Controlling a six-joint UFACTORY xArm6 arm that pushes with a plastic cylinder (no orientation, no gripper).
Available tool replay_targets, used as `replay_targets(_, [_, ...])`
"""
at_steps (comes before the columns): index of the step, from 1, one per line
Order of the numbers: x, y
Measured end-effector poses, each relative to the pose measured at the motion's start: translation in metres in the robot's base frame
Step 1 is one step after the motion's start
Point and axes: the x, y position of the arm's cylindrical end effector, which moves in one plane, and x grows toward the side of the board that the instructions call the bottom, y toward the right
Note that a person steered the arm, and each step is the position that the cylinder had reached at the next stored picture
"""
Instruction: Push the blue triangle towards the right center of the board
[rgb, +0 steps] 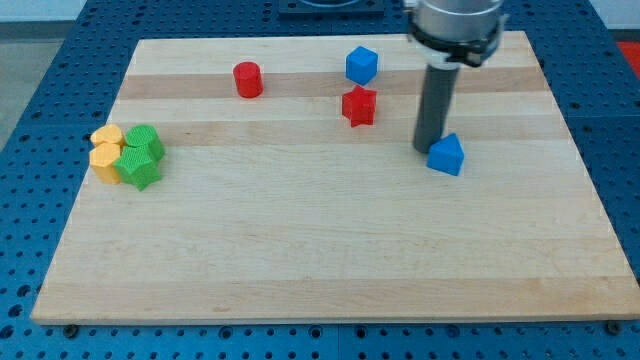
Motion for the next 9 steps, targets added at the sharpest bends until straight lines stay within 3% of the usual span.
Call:
replay_targets(1, [0.0, 0.013])
replay_targets(2, [0.005, -0.041])
replay_targets(3, [0.034, -0.051])
replay_targets(7, [0.04, 0.007])
replay_targets(9, [0.017, 0.026])
